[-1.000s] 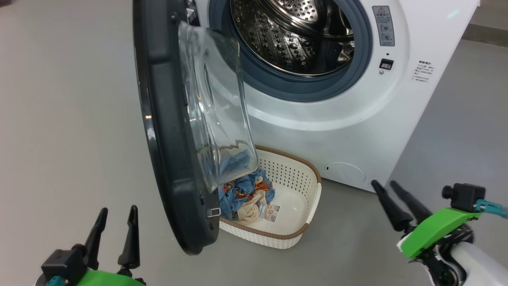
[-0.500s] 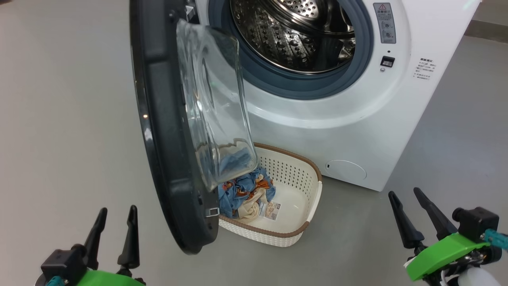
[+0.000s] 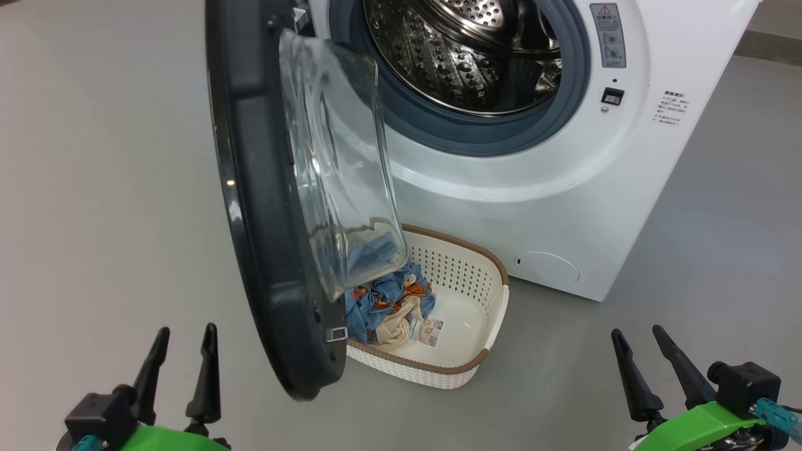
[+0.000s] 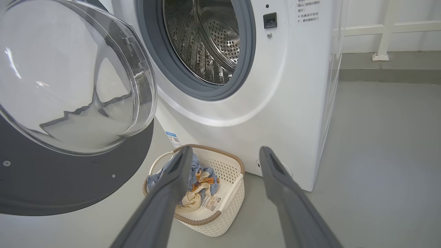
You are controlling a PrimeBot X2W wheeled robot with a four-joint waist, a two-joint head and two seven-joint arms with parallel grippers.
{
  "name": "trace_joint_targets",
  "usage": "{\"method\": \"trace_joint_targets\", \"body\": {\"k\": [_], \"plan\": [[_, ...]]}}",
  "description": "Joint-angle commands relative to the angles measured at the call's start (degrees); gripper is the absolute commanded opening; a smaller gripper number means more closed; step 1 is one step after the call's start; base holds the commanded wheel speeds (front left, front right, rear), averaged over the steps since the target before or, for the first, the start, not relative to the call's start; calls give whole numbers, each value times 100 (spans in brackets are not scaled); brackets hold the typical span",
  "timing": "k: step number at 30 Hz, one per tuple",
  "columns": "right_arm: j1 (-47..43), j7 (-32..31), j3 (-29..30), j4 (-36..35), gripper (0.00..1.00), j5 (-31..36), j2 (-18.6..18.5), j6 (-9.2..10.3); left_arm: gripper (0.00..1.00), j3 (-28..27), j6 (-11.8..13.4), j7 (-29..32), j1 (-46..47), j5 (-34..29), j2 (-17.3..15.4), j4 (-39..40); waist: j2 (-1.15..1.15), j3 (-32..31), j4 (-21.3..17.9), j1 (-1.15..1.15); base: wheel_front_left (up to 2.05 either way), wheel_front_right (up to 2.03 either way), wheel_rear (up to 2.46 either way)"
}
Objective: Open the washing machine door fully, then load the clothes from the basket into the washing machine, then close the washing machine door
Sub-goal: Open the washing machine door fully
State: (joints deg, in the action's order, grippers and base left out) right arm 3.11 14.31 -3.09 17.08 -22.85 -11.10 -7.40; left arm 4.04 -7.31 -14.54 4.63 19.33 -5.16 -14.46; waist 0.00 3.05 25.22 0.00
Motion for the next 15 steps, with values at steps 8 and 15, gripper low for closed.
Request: {"method": "trace_joint_targets", "body": {"k": [8,15], "plan": [[-57,69,-63,-160,100,124,-16,-9,0,-332,-18,-46,216,231,-30,560,0,-30,4,0,0,0,0],[-84,69,-25,-221,100,164,-10,-9,0,-564,-18,-46,419,454,97,2046,0,-48,17,0,0,0,0]]}}
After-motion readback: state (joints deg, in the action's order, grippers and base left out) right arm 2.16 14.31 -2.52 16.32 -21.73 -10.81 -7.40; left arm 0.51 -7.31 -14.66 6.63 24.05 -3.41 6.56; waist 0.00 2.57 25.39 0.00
